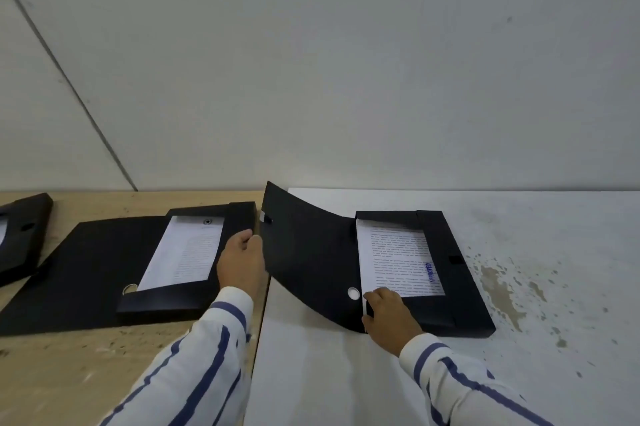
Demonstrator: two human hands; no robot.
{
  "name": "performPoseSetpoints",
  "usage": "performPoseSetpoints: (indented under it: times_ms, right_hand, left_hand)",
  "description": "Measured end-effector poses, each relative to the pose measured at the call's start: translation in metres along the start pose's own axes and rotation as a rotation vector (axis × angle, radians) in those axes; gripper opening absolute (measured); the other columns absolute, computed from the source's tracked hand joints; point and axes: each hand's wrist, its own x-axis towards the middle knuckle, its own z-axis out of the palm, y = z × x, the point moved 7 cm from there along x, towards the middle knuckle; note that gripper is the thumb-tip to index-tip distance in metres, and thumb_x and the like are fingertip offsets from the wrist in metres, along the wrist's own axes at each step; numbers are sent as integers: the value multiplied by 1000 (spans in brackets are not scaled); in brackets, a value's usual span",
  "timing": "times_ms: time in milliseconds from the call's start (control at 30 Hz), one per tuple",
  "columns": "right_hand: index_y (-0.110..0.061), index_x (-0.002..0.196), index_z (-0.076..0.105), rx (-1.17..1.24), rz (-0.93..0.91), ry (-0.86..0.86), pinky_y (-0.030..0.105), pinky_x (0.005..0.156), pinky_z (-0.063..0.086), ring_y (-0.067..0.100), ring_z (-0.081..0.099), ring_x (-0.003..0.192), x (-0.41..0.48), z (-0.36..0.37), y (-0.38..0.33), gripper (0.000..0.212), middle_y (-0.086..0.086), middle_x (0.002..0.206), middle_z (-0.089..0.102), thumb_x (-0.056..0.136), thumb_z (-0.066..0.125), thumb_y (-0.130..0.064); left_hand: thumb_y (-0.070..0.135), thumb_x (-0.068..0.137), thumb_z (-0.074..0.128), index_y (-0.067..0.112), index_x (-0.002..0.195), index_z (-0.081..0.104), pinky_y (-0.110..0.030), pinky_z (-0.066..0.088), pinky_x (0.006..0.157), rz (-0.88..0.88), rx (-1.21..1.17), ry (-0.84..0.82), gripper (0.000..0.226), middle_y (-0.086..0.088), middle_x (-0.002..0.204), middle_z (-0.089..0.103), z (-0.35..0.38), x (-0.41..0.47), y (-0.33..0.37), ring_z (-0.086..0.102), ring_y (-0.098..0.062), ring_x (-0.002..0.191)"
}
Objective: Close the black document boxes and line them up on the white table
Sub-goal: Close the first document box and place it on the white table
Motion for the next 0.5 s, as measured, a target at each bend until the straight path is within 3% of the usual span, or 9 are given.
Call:
performPoseSetpoints:
  times_ms: [67, 167, 300, 367, 433, 500]
  right_hand:
    - [-14, 136, 43, 10, 24, 7, 33, 107, 37, 24, 38, 129, -3, -6, 3, 44, 7, 138, 45, 94, 48, -26]
    - [-14, 138, 42, 21, 61, 29, 34, 107, 38, 25, 37, 130, -7, -15, 11, 47, 7, 140, 43, 93, 48, -25]
    - [-14, 138, 42, 33, 108, 72, 35, 106, 40, 25, 37, 130, -11, -30, 30, 48, 7, 139, 43, 92, 49, -26]
    - [-15, 138, 42, 34, 141, 86, 36, 106, 39, 26, 37, 130, -12, -39, 44, 47, 7, 140, 43, 92, 49, -26]
    - [-15, 138, 43, 37, 175, 92, 38, 106, 39, 27, 36, 131, -14, -47, 60, 47, 8, 140, 42, 92, 49, -27]
    - [-14, 137, 44, 45, 207, 94, 41, 106, 39, 29, 34, 133, -14, -53, 78, 47, 10, 142, 41, 92, 49, -27]
  left_hand:
    - [26, 95, 44, 24, 104, 56, -39, 48, 92, 34, -145, -71, 15, -4, 109, 63, 13, -6, 14, 59, -26, 103]
    - [26, 95, 44, 30, 95, 57, -39, 53, 84, 19, -308, -180, 14, -5, 98, 64, 38, -20, 31, 64, -24, 92]
    - [23, 97, 40, 24, 107, 56, -28, 55, 74, 10, -333, -361, 18, -3, 102, 65, 84, -39, 51, 66, -19, 78]
    - [28, 98, 40, 22, 110, 57, -31, 55, 77, 47, -224, -433, 22, -4, 109, 65, 107, -50, 53, 66, -23, 84]
    - [34, 98, 38, 19, 118, 56, -39, 52, 89, 80, -80, -509, 30, -6, 117, 63, 131, -59, 51, 62, -28, 99]
    - [35, 98, 39, 18, 123, 55, -38, 47, 95, 99, 11, -568, 34, -6, 122, 61, 153, -66, 47, 58, -26, 106]
